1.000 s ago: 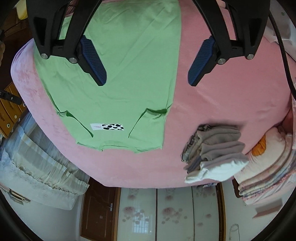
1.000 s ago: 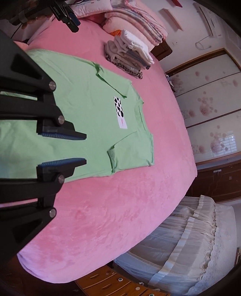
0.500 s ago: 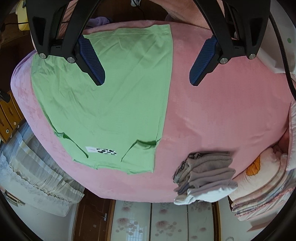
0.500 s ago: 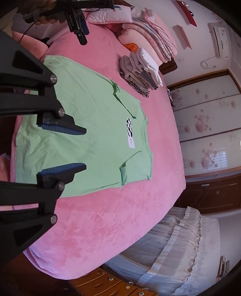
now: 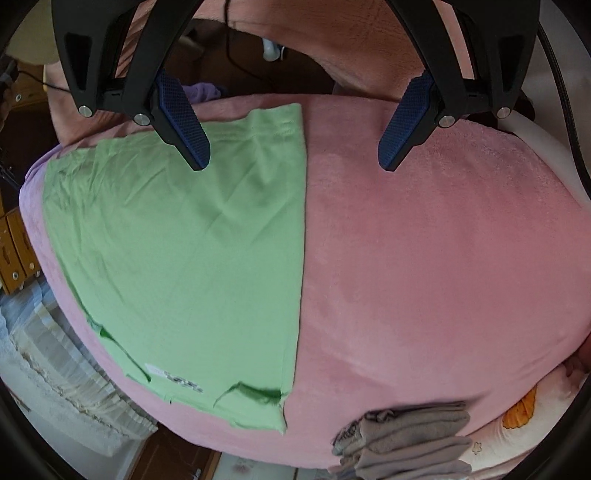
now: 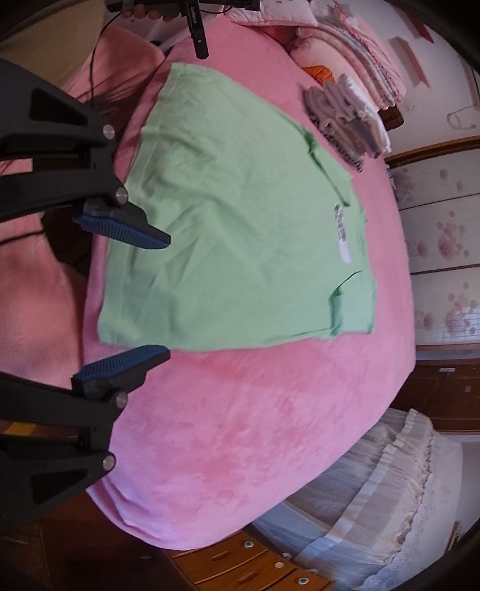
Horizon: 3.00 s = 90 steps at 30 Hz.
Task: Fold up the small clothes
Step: 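Move both grippers to the shirt hem and close them on it, then lift the hem with both grippers and carry it toward the collar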
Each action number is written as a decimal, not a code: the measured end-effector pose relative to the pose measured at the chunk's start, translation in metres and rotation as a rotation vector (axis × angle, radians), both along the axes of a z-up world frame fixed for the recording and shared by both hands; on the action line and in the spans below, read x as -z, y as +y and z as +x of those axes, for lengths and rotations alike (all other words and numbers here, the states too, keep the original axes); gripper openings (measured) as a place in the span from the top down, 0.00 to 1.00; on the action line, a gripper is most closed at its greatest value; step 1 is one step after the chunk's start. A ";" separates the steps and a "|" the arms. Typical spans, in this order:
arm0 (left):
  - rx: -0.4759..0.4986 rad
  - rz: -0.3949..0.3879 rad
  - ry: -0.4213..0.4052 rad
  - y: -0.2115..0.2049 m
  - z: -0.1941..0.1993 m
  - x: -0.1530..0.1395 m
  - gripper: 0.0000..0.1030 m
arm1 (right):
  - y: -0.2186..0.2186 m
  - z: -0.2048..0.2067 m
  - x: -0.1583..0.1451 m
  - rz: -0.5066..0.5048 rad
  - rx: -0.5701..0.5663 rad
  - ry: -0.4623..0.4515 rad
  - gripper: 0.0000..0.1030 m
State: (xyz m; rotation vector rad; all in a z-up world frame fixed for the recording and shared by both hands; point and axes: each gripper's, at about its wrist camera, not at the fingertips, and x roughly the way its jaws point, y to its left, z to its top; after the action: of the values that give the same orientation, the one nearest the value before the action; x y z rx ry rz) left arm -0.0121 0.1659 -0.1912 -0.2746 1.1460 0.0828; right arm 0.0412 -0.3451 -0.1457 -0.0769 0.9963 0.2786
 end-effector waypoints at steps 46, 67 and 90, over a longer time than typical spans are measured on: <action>0.143 -0.059 0.122 -0.019 -0.001 0.036 0.90 | -0.029 0.025 0.080 0.123 -0.035 0.197 0.94; 0.172 -0.101 0.065 -0.006 -0.010 0.003 0.37 | -0.030 0.019 0.073 0.094 -0.042 0.175 0.95; 0.089 -0.177 0.112 -0.002 0.007 0.043 0.95 | -0.033 0.027 0.081 0.137 -0.036 0.192 0.96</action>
State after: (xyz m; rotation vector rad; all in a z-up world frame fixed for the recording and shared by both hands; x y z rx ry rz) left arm -0.0051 0.1637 -0.2345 -0.3793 1.2778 -0.0833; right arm 0.0684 -0.3780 -0.2270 0.0574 1.1641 0.3920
